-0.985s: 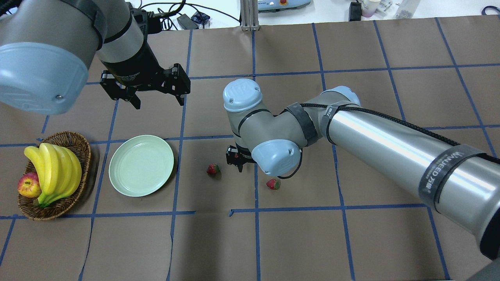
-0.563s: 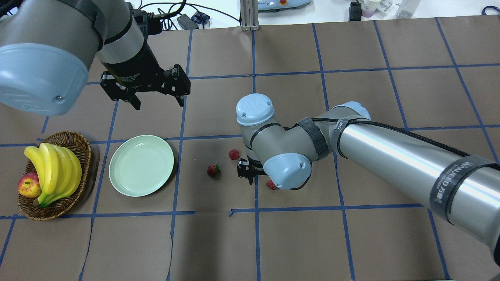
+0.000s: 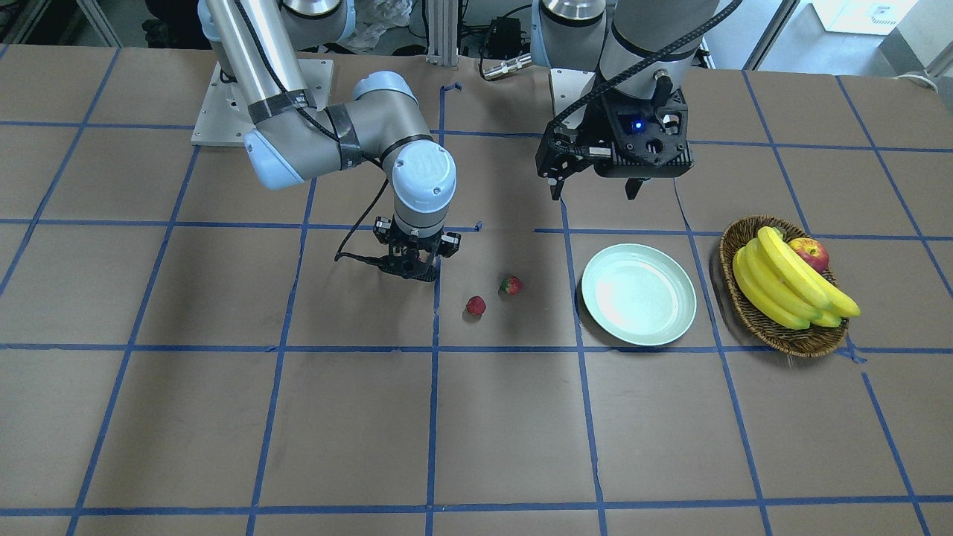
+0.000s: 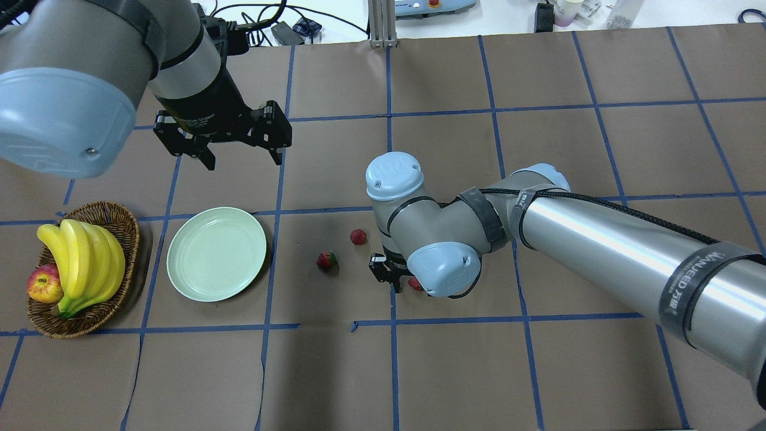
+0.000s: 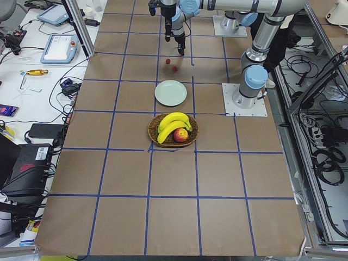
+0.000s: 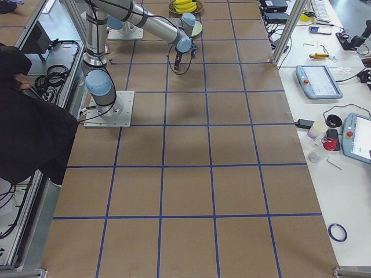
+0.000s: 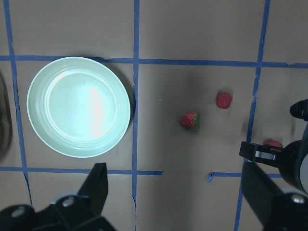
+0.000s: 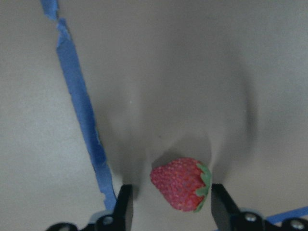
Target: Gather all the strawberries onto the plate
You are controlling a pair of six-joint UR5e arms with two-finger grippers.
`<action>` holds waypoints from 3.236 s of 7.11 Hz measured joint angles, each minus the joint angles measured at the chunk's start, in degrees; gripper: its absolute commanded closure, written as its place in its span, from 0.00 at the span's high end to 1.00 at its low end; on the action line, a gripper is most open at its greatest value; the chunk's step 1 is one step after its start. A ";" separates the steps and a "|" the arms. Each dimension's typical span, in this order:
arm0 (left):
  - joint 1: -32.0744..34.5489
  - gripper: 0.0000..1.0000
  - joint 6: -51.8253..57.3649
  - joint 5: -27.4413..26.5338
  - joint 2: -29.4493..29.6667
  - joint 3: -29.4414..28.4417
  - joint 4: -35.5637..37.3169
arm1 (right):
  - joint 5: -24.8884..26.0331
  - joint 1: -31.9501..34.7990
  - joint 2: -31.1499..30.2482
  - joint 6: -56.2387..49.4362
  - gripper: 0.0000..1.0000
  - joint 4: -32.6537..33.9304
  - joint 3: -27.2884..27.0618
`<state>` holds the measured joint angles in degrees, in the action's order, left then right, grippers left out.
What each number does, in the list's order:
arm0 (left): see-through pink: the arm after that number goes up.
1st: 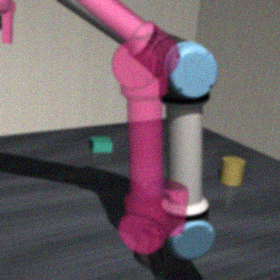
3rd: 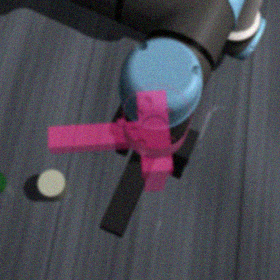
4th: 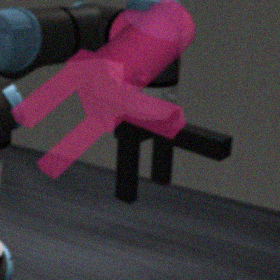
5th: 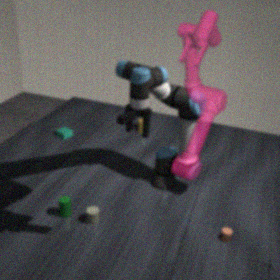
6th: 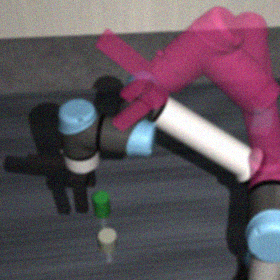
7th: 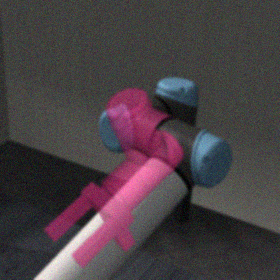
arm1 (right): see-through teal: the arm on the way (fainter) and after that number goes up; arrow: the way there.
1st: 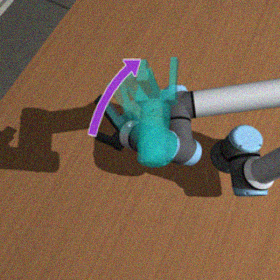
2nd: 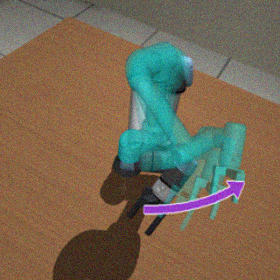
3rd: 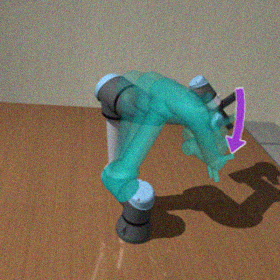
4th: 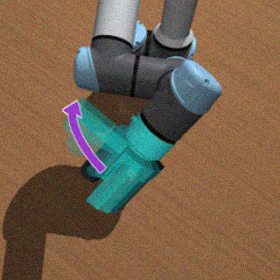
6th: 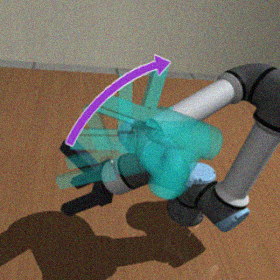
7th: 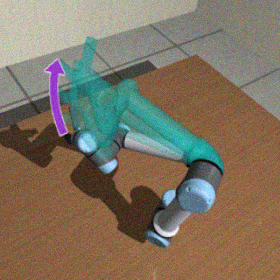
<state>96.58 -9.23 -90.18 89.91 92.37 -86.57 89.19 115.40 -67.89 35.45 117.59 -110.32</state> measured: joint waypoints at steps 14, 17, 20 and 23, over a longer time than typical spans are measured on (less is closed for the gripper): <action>-0.07 1.00 0.19 0.11 0.03 -0.65 0.26 | -14.12 4.15 2.40 1.72 1.00 16.98 1.41; -0.21 1.00 0.34 0.07 -0.13 -0.75 0.26 | -9.09 3.30 1.74 1.62 1.00 14.60 2.66; -0.25 1.00 0.35 0.00 -0.17 -0.74 0.26 | -3.50 -3.24 -4.68 -0.31 1.00 -1.37 8.34; -0.15 1.00 0.09 0.08 -0.18 -0.44 0.17 | -2.14 -13.67 -14.88 -11.81 1.00 -14.27 11.62</action>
<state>96.43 -9.14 -90.10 89.73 91.93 -86.40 87.05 101.73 -82.77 23.64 103.31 -98.71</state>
